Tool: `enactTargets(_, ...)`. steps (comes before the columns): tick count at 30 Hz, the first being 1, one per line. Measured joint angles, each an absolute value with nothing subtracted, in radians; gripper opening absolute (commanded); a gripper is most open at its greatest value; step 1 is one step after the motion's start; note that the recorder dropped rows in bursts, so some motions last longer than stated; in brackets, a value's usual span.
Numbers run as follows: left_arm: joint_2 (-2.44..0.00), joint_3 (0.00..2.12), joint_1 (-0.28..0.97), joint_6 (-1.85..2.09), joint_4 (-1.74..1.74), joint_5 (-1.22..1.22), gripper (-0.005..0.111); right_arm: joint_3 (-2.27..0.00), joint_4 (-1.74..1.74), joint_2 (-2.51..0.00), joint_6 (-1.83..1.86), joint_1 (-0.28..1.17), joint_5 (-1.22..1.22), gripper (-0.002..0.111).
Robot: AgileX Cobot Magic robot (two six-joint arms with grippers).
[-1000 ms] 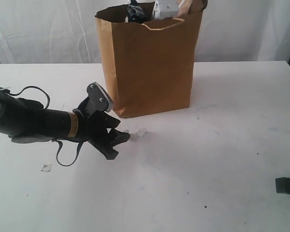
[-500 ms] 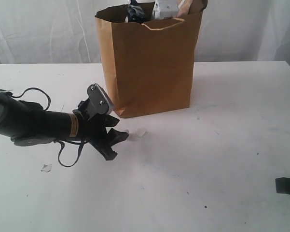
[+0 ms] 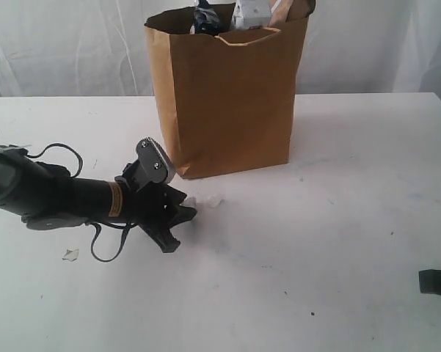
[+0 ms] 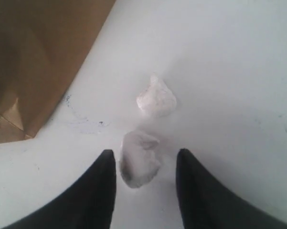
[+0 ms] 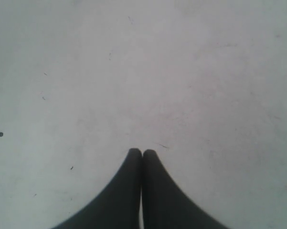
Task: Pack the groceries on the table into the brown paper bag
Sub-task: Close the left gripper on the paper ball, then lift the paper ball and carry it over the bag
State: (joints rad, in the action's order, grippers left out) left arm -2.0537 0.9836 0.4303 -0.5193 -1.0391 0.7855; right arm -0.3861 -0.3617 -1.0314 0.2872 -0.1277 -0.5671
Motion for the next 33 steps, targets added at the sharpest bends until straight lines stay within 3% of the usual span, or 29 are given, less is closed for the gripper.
enactTargets(6, -2.054, 0.984, 0.43, -0.517, -1.031, 0.786, 0.0, -0.386, -0.362, -1.031, 0.287, -0.128, -0.569, 0.0)
enactTargets(17, -1.982, 0.984, 0.424, -0.517, -1.027, 0.778, 0.0, -0.386, -0.362, -1.031, 0.287, -0.128, -0.571, 0.0)
enactTargets(25, -1.727, 0.984, 0.303, -0.517, -0.945, 0.749, 0.0, -0.386, -0.362, -1.031, 0.287, -0.128, -0.571, 0.0)
enactTargets(33, -1.69, 1.013, 0.204, -0.642, -0.694, 1.156, 0.0, -0.386, -0.362, -1.031, 0.287, -0.128, -0.567, 0.0)
